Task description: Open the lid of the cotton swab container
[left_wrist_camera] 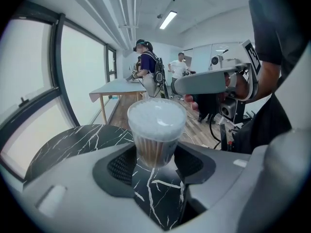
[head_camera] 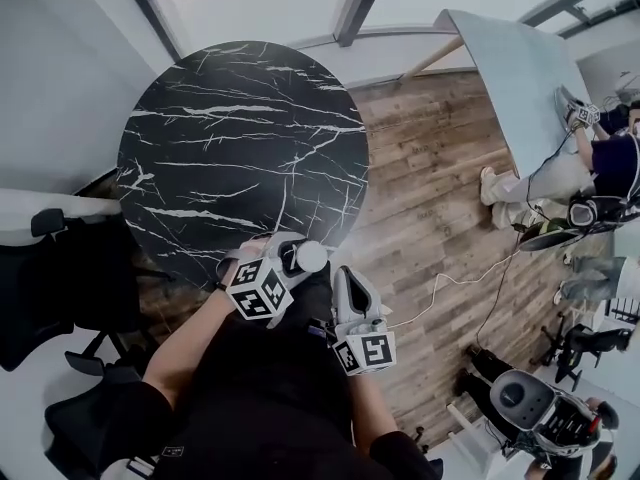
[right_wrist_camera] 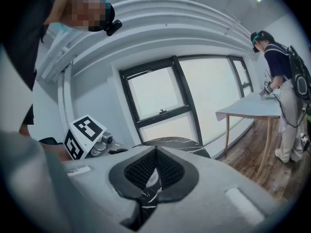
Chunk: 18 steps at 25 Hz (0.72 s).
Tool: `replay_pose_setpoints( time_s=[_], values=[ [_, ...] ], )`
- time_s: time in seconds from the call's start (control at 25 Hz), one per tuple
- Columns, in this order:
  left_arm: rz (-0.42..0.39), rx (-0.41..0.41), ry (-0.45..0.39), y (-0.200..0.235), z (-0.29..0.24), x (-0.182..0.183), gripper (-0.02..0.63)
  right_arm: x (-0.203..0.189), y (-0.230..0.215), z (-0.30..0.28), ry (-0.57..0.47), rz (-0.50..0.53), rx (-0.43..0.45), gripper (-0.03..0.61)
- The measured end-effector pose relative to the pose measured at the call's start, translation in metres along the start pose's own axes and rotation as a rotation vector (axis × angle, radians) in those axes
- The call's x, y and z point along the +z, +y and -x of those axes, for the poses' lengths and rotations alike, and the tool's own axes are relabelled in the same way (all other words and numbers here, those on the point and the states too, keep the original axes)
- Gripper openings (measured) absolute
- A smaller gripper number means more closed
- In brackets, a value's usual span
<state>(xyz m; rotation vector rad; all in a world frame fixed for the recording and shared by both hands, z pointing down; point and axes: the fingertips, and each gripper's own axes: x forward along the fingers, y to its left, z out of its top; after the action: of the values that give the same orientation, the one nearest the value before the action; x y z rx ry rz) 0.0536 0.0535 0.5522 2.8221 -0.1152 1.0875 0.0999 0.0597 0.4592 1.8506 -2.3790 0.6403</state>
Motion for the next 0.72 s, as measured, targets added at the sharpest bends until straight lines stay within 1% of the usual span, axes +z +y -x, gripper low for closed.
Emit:
replay_pose_setpoints(
  time_s=[0.2,0.4,0.6,0.72],
  values=[
    [0.014,-0.014,-0.02,-0.011,0.018,0.007,0.25,0.01,0.021,0.012,-0.003,0.017,0.044,-0.002],
    [-0.026,-0.052,-0.002,-0.025,0.034,0.008,0.25,0.016,0.043,0.02,0.005,0.046,0.1,0.002],
    [-0.048,-0.087,0.0,-0.035,0.048,0.009,0.25,0.019,0.058,0.025,0.004,0.069,0.13,0.025],
    [-0.056,-0.113,-0.002,-0.04,0.054,0.008,0.25,0.021,0.067,0.029,0.009,0.076,0.158,0.051]
  ],
)
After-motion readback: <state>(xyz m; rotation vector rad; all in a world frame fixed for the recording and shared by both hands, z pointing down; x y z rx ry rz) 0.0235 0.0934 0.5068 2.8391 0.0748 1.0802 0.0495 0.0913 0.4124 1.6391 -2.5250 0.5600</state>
